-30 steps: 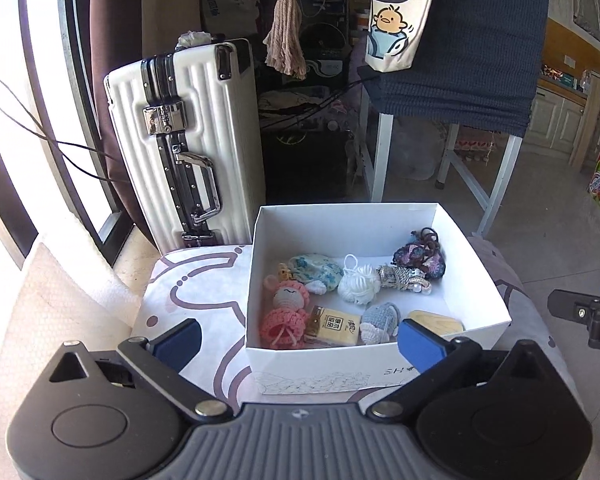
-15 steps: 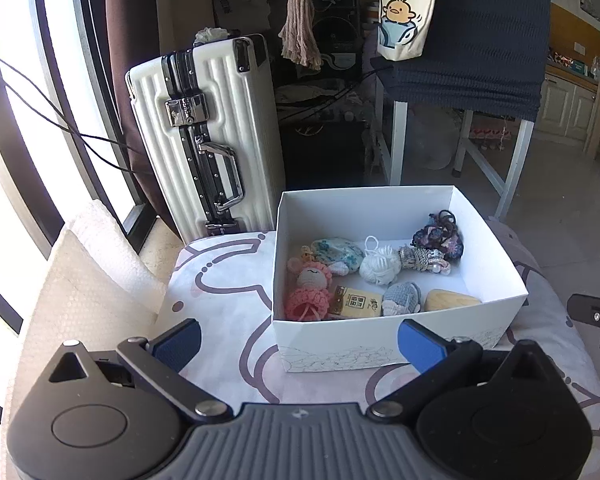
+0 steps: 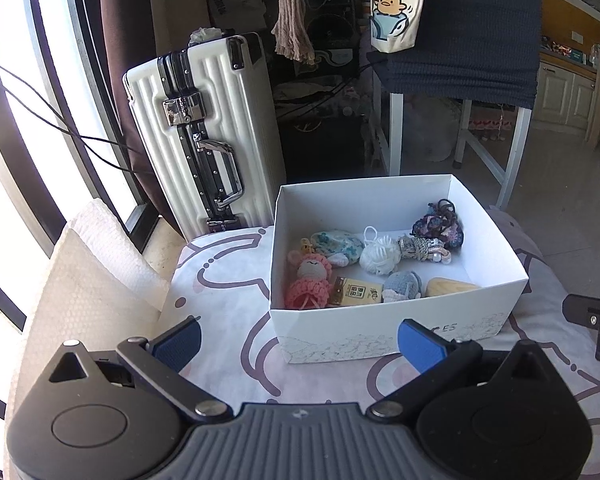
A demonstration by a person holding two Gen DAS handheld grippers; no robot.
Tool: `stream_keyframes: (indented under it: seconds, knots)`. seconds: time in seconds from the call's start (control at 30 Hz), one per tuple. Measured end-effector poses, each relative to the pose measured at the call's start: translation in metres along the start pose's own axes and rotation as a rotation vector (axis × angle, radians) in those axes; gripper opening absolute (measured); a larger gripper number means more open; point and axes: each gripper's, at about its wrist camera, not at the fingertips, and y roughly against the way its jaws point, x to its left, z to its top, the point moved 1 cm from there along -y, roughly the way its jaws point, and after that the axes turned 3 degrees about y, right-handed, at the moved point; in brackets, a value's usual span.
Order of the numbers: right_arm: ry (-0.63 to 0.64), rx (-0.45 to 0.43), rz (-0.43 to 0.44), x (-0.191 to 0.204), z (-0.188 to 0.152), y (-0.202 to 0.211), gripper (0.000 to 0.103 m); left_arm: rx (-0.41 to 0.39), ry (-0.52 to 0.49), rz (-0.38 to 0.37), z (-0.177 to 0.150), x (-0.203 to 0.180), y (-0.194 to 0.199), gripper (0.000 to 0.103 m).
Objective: Organize objects
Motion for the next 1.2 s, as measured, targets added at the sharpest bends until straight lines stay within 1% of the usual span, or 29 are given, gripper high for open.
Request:
stream_keyframes:
  seconds: [1.2]
  knots:
    - [-0.001,-0.022,0.004,-0.0009,0.0012,0.0037,0.103,0.013,0.008,-0.036,-0.0019,0.0009,-0.0025,0.103]
